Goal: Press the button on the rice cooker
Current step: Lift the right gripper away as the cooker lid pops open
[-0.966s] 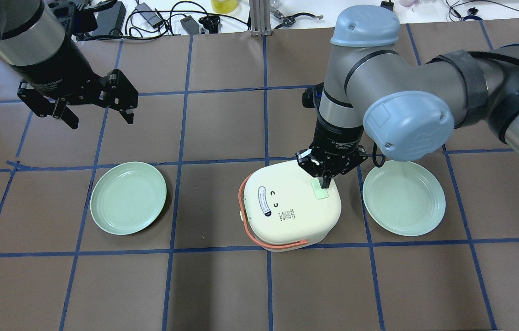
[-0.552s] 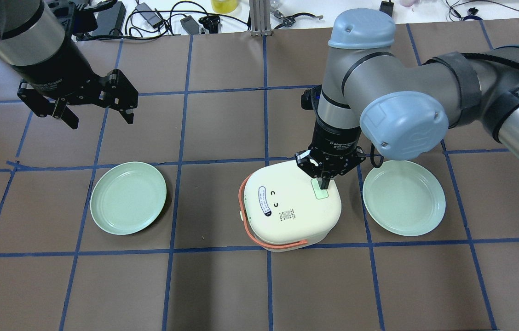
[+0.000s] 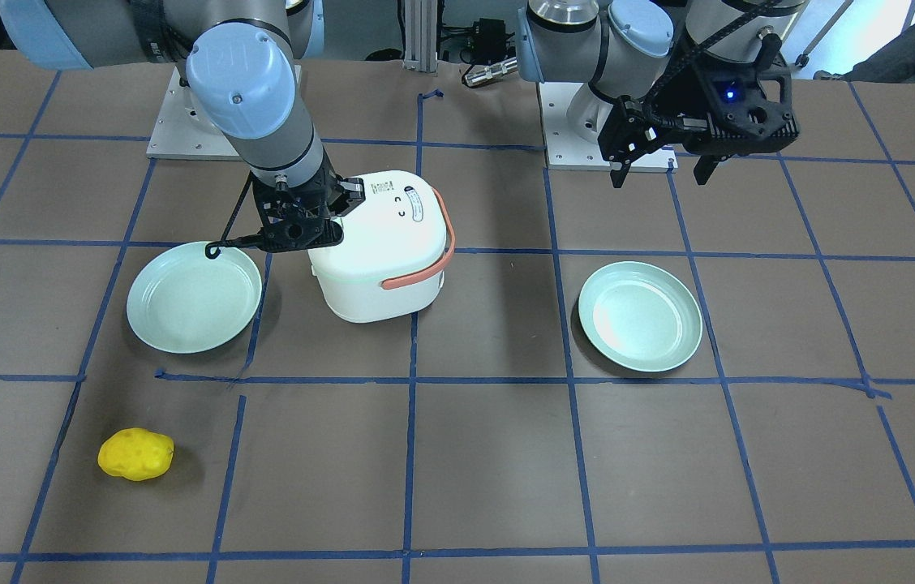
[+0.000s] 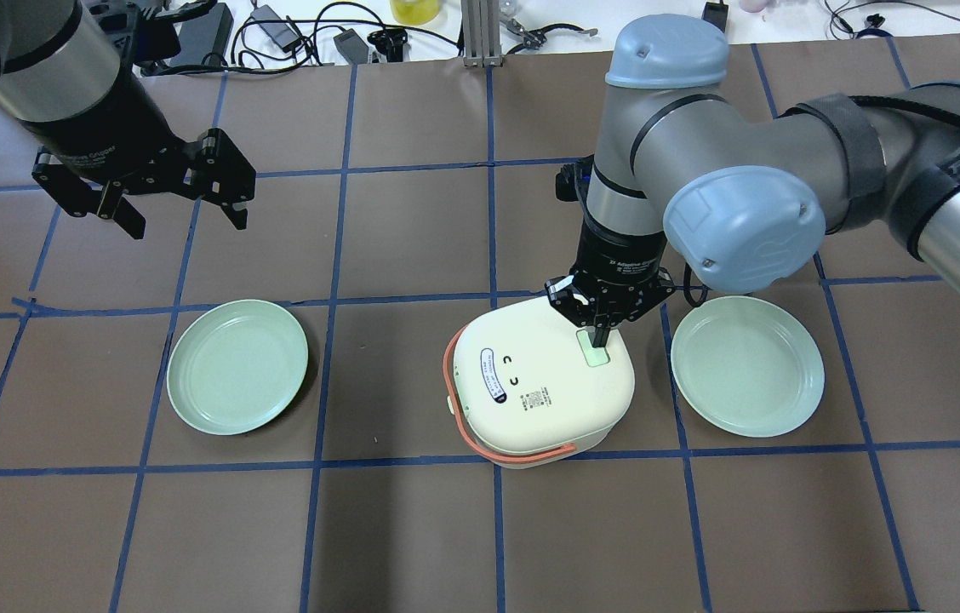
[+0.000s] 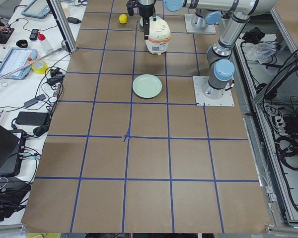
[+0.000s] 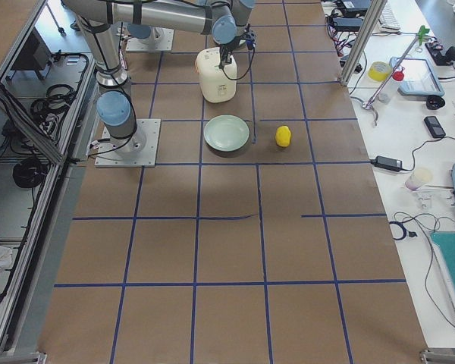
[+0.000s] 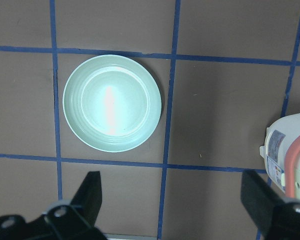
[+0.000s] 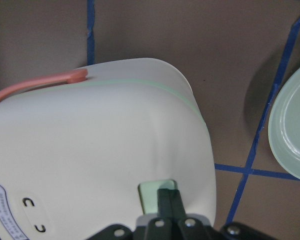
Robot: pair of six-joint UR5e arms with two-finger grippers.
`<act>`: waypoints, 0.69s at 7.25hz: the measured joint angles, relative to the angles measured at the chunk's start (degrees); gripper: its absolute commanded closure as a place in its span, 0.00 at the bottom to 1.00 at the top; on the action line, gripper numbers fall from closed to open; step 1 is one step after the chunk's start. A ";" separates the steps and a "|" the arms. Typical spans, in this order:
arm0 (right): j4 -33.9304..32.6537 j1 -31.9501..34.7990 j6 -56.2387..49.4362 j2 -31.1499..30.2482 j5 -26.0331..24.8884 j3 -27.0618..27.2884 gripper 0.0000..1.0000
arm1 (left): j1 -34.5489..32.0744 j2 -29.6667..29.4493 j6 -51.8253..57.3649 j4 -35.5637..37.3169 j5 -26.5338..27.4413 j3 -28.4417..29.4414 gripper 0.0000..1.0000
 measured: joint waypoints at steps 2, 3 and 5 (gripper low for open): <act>0.99 -0.09 0.36 -0.64 0.03 -4.30 0.00 | 0.00 0.00 0.00 0.00 0.00 0.00 0.00; 1.88 -0.20 0.52 -0.77 -0.08 -6.97 0.00 | 0.00 0.00 0.00 0.00 0.00 0.00 0.00; 3.12 -1.09 1.00 -0.98 -0.86 -12.39 0.00 | 0.00 0.00 0.00 0.00 0.00 0.00 0.00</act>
